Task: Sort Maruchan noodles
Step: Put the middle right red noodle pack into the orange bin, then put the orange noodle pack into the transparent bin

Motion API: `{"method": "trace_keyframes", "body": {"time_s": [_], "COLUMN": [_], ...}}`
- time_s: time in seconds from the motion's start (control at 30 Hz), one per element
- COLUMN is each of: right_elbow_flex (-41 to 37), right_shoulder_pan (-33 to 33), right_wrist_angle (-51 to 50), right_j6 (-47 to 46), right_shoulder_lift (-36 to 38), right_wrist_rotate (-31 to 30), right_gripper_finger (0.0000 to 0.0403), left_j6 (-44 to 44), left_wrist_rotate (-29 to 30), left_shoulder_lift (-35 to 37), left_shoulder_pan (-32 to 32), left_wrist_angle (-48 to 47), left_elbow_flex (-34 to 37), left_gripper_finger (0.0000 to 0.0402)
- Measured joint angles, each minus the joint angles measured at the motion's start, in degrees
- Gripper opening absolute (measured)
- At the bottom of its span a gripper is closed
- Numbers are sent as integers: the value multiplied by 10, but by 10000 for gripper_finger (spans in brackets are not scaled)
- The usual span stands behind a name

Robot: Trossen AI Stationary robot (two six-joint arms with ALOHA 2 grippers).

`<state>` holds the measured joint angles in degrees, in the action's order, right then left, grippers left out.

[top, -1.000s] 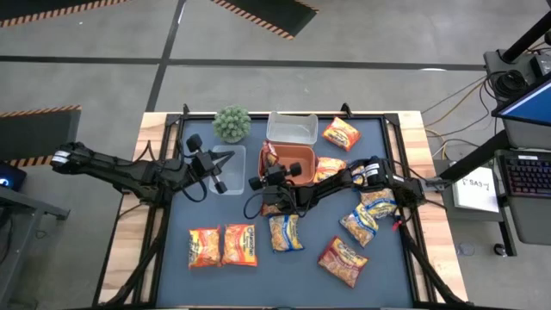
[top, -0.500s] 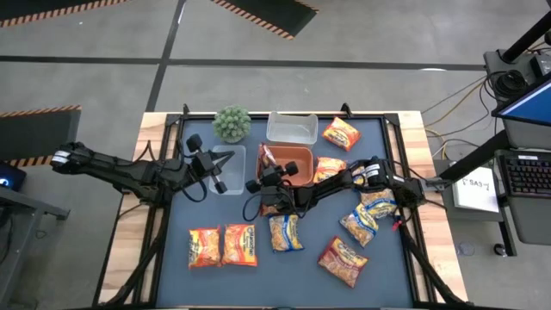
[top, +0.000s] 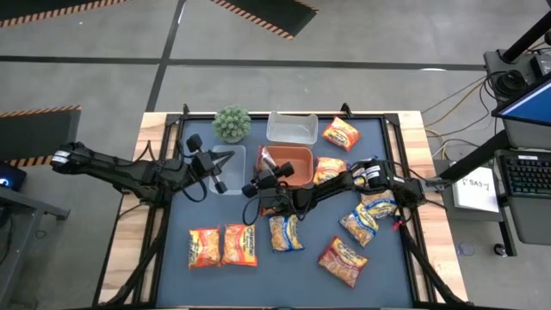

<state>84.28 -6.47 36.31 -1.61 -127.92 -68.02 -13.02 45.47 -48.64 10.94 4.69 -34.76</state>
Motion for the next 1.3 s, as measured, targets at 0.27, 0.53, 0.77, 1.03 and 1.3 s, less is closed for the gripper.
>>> {"method": "trace_keyframes", "body": {"time_s": [0.27, 0.53, 0.77, 1.03, 1.3], "right_elbow_flex": [14, 14, 10, 2, -84], "right_shoulder_pan": [-8, -20, -60, -73, -89], "right_wrist_angle": [-1, -2, -51, -502, -703], "right_j6": [21, 74, 146, -112, -247], "right_shoulder_lift": [1, 24, 99, 257, 381], "right_wrist_rotate": [10, -8, -26, 195, 281], "right_gripper_finger": [195, 194, 194, 194, 194], "left_j6": [0, 0, 0, 17, 72], "left_wrist_rotate": [0, 0, 0, -1, -76], "left_shoulder_lift": [0, 0, 0, 0, 0], "left_shoulder_pan": [0, 0, 0, 0, 0], "left_wrist_angle": [0, 0, 0, 15, 44], "left_elbow_flex": [0, 0, 0, 0, 0], "left_gripper_finger": [0, 0, 0, 0, 0]}}
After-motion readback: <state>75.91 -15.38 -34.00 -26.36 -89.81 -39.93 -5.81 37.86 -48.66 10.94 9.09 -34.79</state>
